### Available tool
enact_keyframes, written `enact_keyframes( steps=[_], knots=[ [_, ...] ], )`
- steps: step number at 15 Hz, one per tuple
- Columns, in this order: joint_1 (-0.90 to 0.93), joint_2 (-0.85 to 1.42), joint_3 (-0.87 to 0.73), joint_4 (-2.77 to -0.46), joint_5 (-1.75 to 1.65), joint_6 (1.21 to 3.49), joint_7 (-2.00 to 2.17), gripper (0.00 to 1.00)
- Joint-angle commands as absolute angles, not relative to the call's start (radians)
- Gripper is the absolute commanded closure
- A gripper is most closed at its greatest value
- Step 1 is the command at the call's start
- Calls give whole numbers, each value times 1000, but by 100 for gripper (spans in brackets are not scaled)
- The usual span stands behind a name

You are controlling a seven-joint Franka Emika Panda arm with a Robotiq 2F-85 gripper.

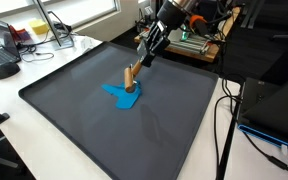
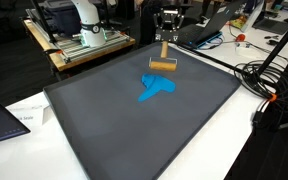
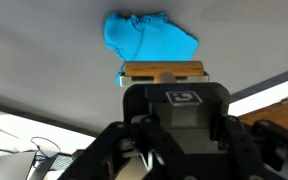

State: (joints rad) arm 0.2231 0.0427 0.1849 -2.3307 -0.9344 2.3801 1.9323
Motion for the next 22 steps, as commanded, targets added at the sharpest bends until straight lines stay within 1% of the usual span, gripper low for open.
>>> enact_keyframes(
  steps=[1, 2, 12, 22],
  knots=[
    [220, 42, 189, -2330, -933, 2379, 1931, 53],
    [220, 40, 189, -2330, -933, 2379, 1931, 78],
    [250, 49, 222, -2287, -1019, 2161, 1922, 78],
    [258, 56, 241, -2253, -1162, 2131, 1917, 78]
  ],
)
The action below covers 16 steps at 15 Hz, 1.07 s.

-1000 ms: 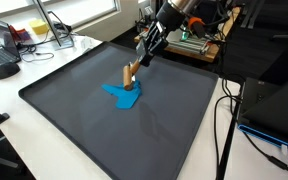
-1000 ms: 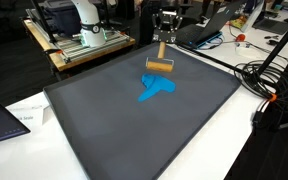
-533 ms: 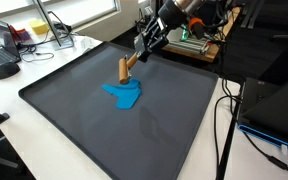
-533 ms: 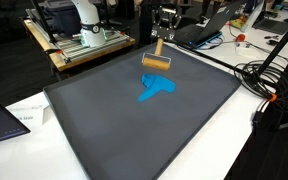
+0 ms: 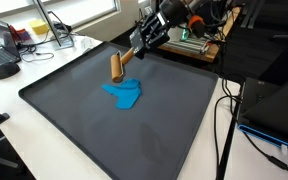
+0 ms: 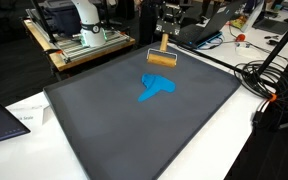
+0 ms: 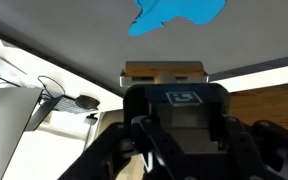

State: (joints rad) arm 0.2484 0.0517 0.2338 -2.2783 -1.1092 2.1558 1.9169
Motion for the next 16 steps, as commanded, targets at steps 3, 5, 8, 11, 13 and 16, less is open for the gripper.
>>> enact_keyframes(
  steps=[3, 5, 8, 11, 13, 16],
  knots=[
    [259, 69, 245, -2231, -1161, 2140, 1882, 78],
    [258, 80, 247, -2215, -1149, 2152, 1847, 78],
    [257, 100, 248, -2183, -1133, 2155, 1782, 78],
    [251, 125, 245, -2143, -1092, 2177, 1680, 78],
    [246, 144, 243, -2109, -1053, 2195, 1596, 78],
    [240, 172, 238, -2058, -975, 2218, 1460, 78]
  ],
)
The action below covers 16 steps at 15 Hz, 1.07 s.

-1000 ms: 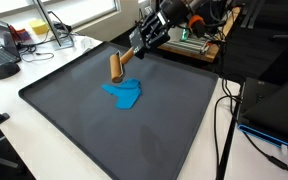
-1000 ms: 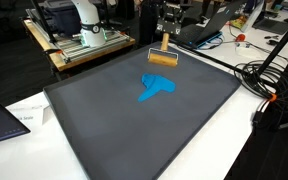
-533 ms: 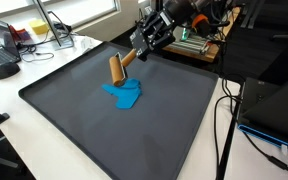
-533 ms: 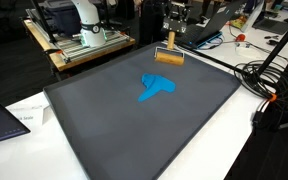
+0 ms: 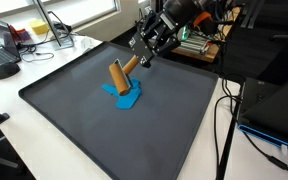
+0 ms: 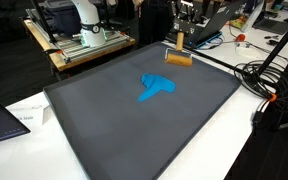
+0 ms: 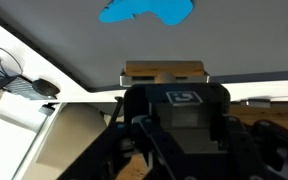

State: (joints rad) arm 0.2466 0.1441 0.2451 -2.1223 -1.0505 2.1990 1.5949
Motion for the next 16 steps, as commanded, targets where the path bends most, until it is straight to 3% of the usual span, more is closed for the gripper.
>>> enact_keyframes(
  steps=[1, 16],
  knots=[
    [238, 187, 236, -2036, -936, 2214, 1404, 78],
    [278, 405, 167, -1657, -633, 1968, 906, 78]
  ],
)
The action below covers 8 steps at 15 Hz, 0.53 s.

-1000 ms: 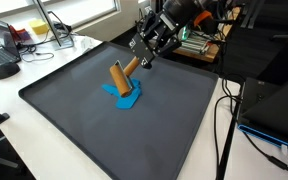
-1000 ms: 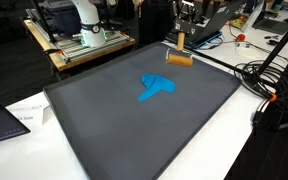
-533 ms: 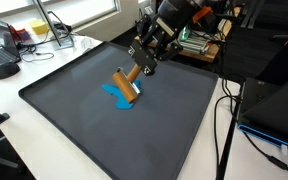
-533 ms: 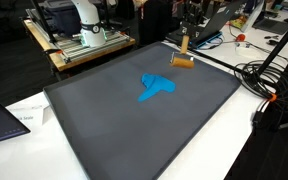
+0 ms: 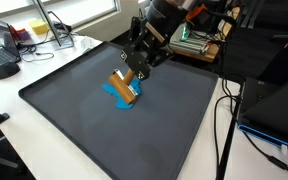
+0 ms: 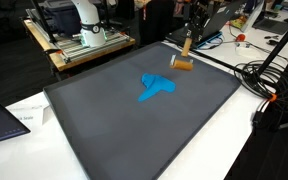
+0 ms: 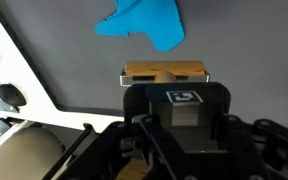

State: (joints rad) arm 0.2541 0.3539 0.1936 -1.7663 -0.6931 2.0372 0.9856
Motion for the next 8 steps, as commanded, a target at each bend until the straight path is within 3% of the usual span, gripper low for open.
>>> enact_keyframes(
  steps=[1, 8],
  knots=[
    [279, 419, 162, -1633, -618, 1956, 890, 78],
    [246, 457, 112, -1528, -401, 1967, 742, 78]
  ],
)
